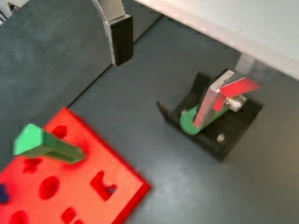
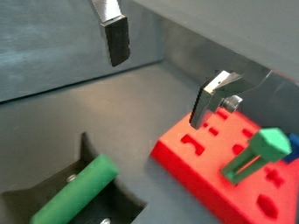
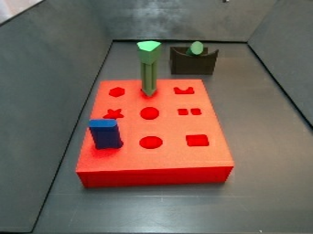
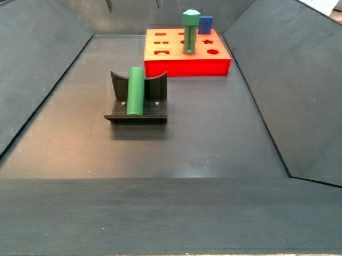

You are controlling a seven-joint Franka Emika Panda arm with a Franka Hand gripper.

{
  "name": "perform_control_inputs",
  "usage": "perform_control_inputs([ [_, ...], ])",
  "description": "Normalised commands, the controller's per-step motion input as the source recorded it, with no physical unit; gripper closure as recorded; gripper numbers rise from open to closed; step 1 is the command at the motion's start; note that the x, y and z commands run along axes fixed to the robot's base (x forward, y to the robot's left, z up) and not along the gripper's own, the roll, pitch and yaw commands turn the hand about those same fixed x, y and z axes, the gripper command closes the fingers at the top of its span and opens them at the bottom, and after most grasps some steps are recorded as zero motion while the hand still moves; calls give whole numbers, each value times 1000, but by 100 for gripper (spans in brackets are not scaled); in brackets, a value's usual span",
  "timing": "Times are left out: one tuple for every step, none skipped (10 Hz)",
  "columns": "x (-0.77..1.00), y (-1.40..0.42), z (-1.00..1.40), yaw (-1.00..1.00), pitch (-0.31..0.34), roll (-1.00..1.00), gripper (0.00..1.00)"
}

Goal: Pick up the round object. Move up. Place the round object on the fixture. Regrasp the round object. Move to above the board. Insert the round object.
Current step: Regrasp the round object.

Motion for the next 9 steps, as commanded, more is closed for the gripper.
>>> perform_control_inputs([
  [-39,-21,8,29,8,1000,0],
  [-40,-23,6,29,2,1000,0],
  [-40,-22,9,30,-5,1000,0],
  [-39,-22,10,31,-9,1000,0],
  [-29,-19,0,33,-17,1000,0],
  [-29,-15,0,33,-19,1000,0],
  [-24,-18,7,35,-20,1000,0],
  [-20,-15,12,36,-18,1000,0],
  [-10,-20,7,37,-13,1000,0],
])
